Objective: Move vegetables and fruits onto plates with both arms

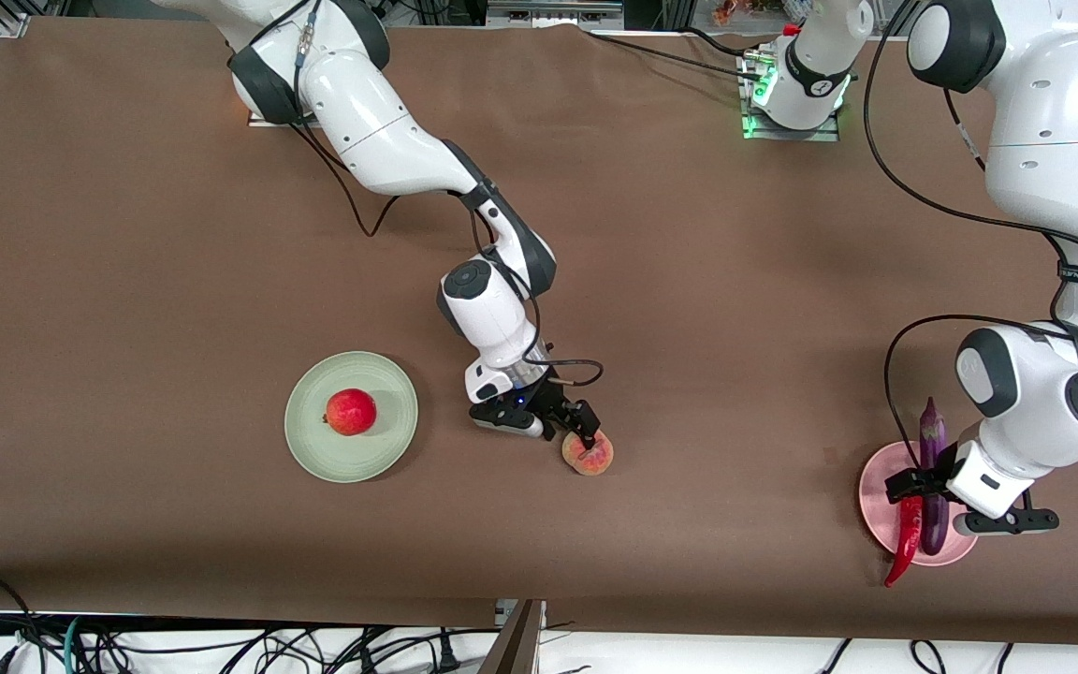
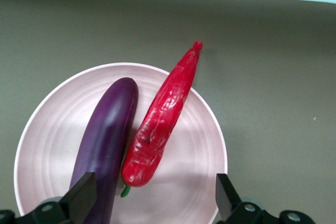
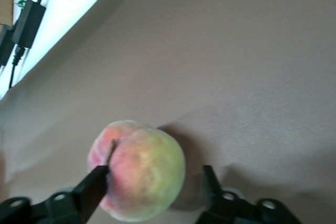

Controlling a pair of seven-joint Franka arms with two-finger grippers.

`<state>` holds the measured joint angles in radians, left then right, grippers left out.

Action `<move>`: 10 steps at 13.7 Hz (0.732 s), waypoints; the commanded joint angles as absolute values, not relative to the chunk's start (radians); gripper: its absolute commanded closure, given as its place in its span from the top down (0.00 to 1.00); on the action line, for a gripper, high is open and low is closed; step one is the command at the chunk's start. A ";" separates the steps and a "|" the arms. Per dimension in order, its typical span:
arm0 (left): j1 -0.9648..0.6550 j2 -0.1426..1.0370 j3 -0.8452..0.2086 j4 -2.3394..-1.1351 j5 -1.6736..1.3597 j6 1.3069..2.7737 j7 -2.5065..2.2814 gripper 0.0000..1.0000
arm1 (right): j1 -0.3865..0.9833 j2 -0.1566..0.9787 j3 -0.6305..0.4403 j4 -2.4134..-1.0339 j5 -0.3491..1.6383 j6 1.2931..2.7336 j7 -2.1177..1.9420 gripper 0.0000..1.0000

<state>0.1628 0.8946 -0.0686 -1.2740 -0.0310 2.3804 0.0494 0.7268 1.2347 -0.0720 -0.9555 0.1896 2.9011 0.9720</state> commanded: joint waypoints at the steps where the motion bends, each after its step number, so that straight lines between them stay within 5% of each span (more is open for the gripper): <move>1: 0.167 0.850 -0.071 -1.253 -0.068 2.269 0.077 1.00 | 0.727 1.256 -0.068 -0.927 0.193 2.895 0.980 0.06; 2: 0.158 0.819 -0.071 -1.261 -0.066 2.222 0.072 1.00 | 0.732 1.253 -0.067 -0.928 0.195 2.895 0.979 0.00; 6: 0.135 0.631 -0.077 -1.309 -0.049 1.932 -0.062 1.00 | 0.732 1.223 -0.069 -0.931 0.201 2.876 0.963 0.00; 10: 0.118 0.484 -0.087 -1.310 0.044 1.705 -0.083 1.00 | 0.684 1.108 -0.069 -0.934 0.204 2.667 0.950 0.00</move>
<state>0.1234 0.5706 -0.0831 -1.2548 -0.0085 1.7790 -0.0681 0.7207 1.1906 -0.0748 -0.9195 0.1899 2.7692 0.9725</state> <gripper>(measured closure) 0.000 0.476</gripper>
